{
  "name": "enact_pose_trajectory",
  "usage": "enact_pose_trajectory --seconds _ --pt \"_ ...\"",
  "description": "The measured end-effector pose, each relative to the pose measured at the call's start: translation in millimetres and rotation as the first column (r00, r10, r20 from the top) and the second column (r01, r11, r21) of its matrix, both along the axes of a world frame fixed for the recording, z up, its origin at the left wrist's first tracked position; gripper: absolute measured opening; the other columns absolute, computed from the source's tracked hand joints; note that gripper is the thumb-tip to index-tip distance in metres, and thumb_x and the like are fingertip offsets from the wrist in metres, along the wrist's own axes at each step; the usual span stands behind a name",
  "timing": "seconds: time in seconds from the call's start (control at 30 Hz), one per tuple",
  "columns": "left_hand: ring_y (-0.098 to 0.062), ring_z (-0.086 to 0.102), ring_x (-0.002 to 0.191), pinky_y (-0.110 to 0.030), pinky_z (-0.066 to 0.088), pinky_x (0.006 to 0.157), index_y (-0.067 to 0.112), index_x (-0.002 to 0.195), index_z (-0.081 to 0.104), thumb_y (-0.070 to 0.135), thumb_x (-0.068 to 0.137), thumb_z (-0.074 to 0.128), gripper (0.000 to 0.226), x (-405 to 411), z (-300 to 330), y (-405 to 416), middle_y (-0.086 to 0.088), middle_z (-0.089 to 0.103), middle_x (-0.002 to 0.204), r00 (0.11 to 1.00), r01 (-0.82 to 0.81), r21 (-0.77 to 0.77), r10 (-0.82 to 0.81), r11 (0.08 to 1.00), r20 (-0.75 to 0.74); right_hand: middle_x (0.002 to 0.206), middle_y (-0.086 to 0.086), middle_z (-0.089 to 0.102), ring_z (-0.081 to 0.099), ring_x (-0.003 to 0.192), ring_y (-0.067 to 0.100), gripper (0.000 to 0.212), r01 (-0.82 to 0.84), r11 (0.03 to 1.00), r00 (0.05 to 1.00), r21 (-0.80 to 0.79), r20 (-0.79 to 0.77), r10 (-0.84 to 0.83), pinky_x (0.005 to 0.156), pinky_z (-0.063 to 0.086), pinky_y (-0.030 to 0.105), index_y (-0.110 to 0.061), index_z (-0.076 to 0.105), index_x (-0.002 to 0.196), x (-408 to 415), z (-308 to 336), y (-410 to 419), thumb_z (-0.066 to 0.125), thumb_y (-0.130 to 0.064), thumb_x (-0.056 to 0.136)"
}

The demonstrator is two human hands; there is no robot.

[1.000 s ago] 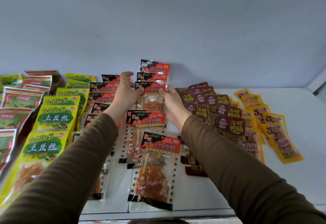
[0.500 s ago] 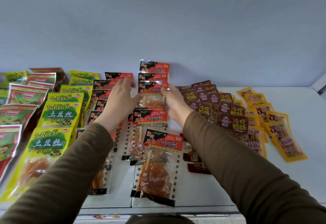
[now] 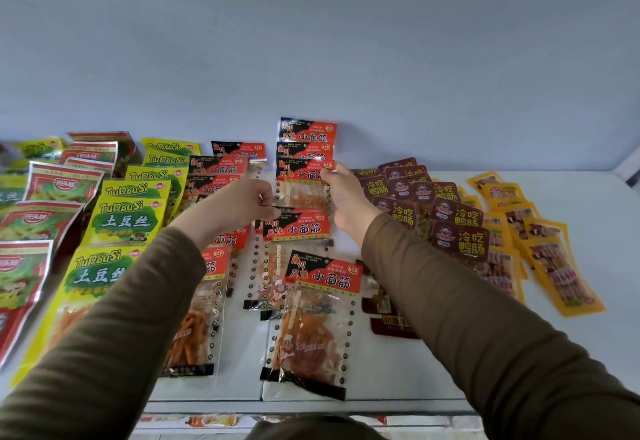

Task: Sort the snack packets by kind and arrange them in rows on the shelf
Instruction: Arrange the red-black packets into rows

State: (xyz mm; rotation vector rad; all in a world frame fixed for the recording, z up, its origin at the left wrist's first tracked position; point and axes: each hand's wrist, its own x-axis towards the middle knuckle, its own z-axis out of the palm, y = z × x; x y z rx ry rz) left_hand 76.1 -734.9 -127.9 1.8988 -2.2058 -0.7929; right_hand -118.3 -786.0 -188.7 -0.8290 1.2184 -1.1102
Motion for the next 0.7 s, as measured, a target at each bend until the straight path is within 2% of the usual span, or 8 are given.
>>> enact_pose_trajectory --seconds 0.1,0.2,0.3,0.4,0.47,0.53,0.63,0.7 --pt "-0.018 0.067 0.081 -0.029 0.053 0.070 0.018 0.087 0.060 0.020 0.089 0.075 0.016 1 0 -1 0.010 0.069 0.103 0.985 -0.100 -0.082 0.087 0.992 -0.149 0.113 0.006 0.072 0.069 0.103 0.026 0.024 -0.038 0.998 0.999 0.051 0.036 0.036 0.091 0.055 0.046 -0.020 0.063 0.120 -4 2 -3 0.043 -0.022 0.108" --pt "-0.016 0.068 0.083 -0.032 0.053 0.075 0.023 0.095 0.059 0.014 0.090 0.074 0.017 -2 1 -3 0.008 0.072 0.100 0.958 -0.120 -0.086 0.093 0.989 -0.271 0.121 0.011 0.070 0.068 0.110 0.033 0.027 -0.117 0.990 0.990 0.082 0.094 0.109 0.097 0.052 0.054 -0.018 0.060 0.127 -6 4 -5 0.042 -0.024 0.107" --pt "-0.018 0.068 0.089 -0.037 0.056 0.081 0.026 0.111 0.057 0.010 0.090 0.073 0.031 -8 -2 -6 0.007 0.066 0.106 0.923 -0.158 -0.041 0.133 0.987 -0.360 0.128 0.014 0.067 0.066 0.114 0.034 0.031 -0.166 0.980 0.980 0.110 0.132 0.151 0.100 0.049 0.057 -0.016 0.058 0.131 -8 7 -7 0.040 -0.025 0.108" --pt "-0.021 0.067 0.090 -0.040 0.059 0.077 0.025 0.119 0.055 0.005 0.089 0.073 0.040 -13 -10 -9 0.003 0.062 0.110 0.895 -0.208 -0.011 0.185 0.978 -0.405 0.115 0.012 0.070 0.069 0.101 0.030 0.028 -0.185 0.973 0.974 0.139 0.154 0.164 0.090 0.054 0.049 -0.017 0.059 0.124 -15 9 -10 0.039 -0.027 0.108" --pt "-0.022 0.069 0.088 -0.042 0.059 0.078 0.025 0.119 0.054 0.003 0.088 0.074 0.043 -14 -13 -9 0.005 0.063 0.104 0.881 -0.263 -0.078 0.207 0.962 -0.425 0.100 0.008 0.069 0.069 0.089 0.025 0.022 -0.187 0.971 0.973 0.149 0.162 0.163 0.080 0.054 0.042 -0.019 0.058 0.114 -17 10 -9 0.039 -0.027 0.108" --pt "-0.021 0.070 0.086 -0.038 0.060 0.077 0.028 0.121 0.052 0.002 0.088 0.074 0.047 -14 -14 -11 0.001 0.067 0.102 0.879 -0.290 -0.153 0.199 0.945 -0.433 0.095 0.006 0.067 0.067 0.086 0.024 0.020 -0.163 0.977 0.976 0.138 0.170 0.139 0.079 0.053 0.040 -0.019 0.058 0.111 -17 9 -9 0.040 -0.027 0.108" --pt "-0.021 0.071 0.086 -0.033 0.059 0.073 0.030 0.128 0.048 0.000 0.086 0.075 0.059 -19 -16 -13 -0.004 0.068 0.102 0.880 -0.259 -0.150 0.169 0.954 -0.443 0.114 0.013 0.069 0.067 0.100 0.030 0.029 -0.139 0.984 0.973 0.113 0.198 0.115 0.087 0.055 0.047 -0.013 0.059 0.128 -13 7 -9 0.047 -0.027 0.106" --pt "-0.022 0.071 0.087 -0.029 0.056 0.068 0.030 0.133 0.046 -0.003 0.084 0.076 0.066 -20 -21 -14 -0.006 0.068 0.103 0.873 -0.252 -0.110 0.177 0.961 -0.455 0.125 0.016 0.066 0.067 0.106 0.032 0.034 -0.127 0.985 0.969 0.112 0.228 0.099 0.083 0.058 0.046 -0.011 0.060 0.125 -9 7 -8 0.048 -0.035 0.105"
